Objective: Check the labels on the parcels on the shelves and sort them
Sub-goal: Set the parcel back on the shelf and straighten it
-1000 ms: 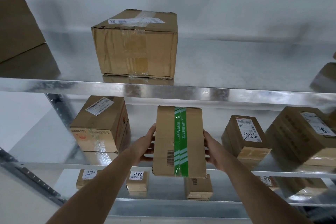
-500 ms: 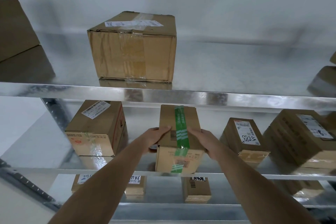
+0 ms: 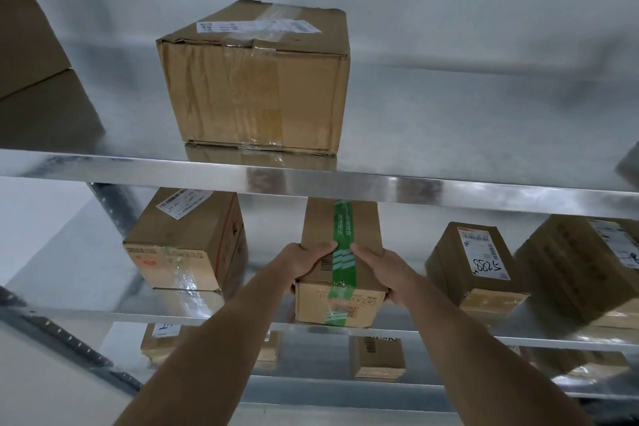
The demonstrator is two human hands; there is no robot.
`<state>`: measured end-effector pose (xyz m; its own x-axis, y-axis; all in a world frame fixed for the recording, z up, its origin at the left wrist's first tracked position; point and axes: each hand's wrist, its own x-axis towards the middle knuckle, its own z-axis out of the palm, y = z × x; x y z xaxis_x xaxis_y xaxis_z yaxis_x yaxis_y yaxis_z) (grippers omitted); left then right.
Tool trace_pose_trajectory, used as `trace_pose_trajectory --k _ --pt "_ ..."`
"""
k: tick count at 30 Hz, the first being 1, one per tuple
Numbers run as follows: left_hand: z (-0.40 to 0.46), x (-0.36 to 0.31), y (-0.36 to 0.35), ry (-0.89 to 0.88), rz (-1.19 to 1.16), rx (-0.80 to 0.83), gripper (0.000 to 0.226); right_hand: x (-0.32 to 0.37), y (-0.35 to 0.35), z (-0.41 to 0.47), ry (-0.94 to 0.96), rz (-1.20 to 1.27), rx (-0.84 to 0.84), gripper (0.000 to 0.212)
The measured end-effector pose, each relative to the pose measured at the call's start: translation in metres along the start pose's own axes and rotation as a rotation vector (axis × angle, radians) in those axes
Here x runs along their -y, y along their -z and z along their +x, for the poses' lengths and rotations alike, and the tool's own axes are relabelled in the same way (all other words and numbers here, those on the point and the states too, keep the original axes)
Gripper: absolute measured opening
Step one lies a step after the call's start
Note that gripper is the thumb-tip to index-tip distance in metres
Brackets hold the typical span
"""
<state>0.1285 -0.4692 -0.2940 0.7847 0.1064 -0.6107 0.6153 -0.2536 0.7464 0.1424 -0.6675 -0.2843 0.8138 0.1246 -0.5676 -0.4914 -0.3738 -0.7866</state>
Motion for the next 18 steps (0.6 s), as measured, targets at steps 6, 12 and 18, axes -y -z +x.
trace_pose_trajectory --k 6,12,18 --pt "0.006 0.005 -0.003 0.005 0.011 -0.025 0.069 -0.003 0.001 0.005 0.023 -0.011 0.004 0.055" --pt "0.010 0.006 -0.004 -0.003 0.019 -0.040 0.064 -0.007 0.001 0.008 0.052 0.007 -0.010 0.047" --pt "0.012 0.006 -0.005 -0.012 -0.080 -0.033 0.049 -0.006 -0.001 0.010 0.049 0.051 -0.028 0.034"
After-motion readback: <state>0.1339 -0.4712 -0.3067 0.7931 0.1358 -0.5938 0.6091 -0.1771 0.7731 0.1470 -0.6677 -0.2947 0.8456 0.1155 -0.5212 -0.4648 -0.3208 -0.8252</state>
